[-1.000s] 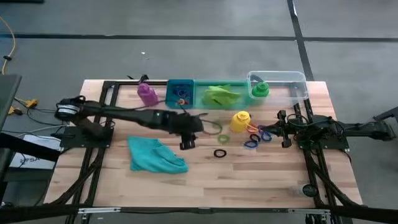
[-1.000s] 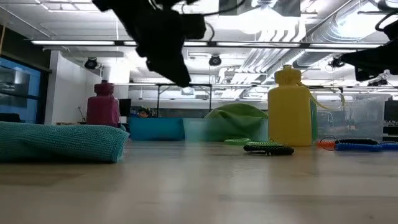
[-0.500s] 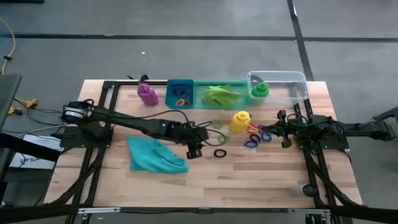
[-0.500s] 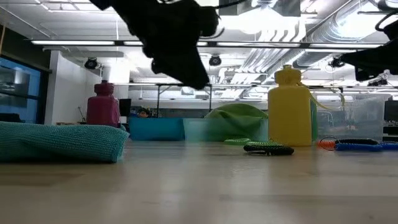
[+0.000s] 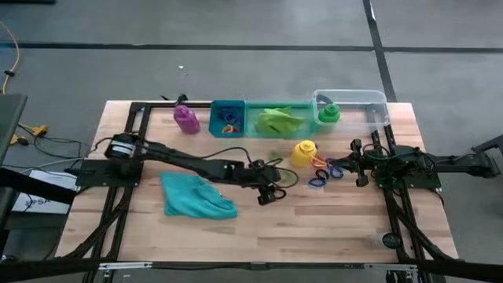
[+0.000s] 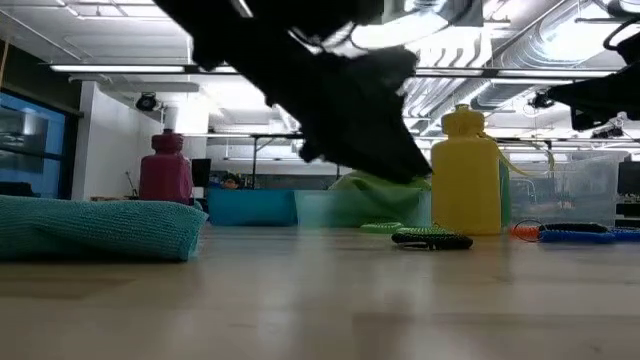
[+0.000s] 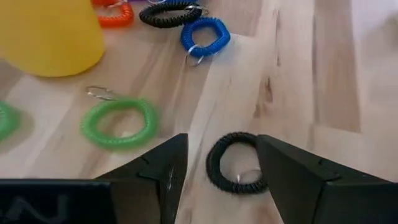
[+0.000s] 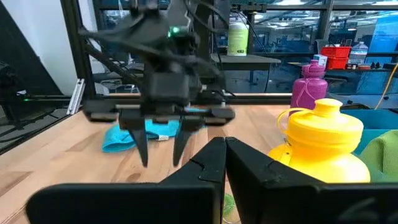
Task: Pick & Place Sports Items
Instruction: Put the left black spring keychain into the blue bin
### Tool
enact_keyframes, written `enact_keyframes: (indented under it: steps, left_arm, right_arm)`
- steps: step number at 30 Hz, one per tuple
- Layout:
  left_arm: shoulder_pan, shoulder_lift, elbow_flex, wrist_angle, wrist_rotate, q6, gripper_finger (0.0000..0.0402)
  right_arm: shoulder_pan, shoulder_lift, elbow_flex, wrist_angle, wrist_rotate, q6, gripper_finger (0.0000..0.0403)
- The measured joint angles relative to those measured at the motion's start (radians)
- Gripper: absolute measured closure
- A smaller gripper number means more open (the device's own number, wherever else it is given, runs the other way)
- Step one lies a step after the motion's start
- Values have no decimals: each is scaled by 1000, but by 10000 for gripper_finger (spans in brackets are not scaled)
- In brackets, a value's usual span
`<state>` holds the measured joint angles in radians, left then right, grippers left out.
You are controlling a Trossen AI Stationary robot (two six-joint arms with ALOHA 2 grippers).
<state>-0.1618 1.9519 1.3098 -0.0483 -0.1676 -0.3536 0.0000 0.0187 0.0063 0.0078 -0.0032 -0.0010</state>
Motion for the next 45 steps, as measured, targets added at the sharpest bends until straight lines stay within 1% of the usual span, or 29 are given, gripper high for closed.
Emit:
enact_keyframes:
  steps: [4,13,16,20,24,27,30,32,37,42,45]
  left_arm:
    - [5,56,0,46,0,2,247]
    - [7,144,5,69,2,15,247]
    - [1,162,6,68,7,16,253]
    - [-3,178,6,56,18,17,284]
    - [-3,181,6,35,21,15,346]
    - [-1,182,6,29,29,-19,394]
    - [4,183,6,28,39,-59,388]
    - [4,178,6,26,41,-82,387]
    - [4,140,5,8,56,-93,397]
    - [22,66,-3,-52,179,0,399]
    - [53,4,0,-73,229,-1,399]
  right_arm:
    - [0,0,0,0,0,0,402]
    - [0,0,0,0,0,0,402]
    - [0,0,0,0,0,0,403]
    - [0,0,0,0,0,0,403]
    - [0,0,0,0,0,0,403]
    - [0,0,0,0,0,0,403]
    - [0,0,0,0,0,0,403]
    - [0,0,0,0,0,0,403]
    - [0,0,0,0,0,0,403]
    - [0,0,0,0,0,0,403]
    - [0,0,0,0,0,0,402]
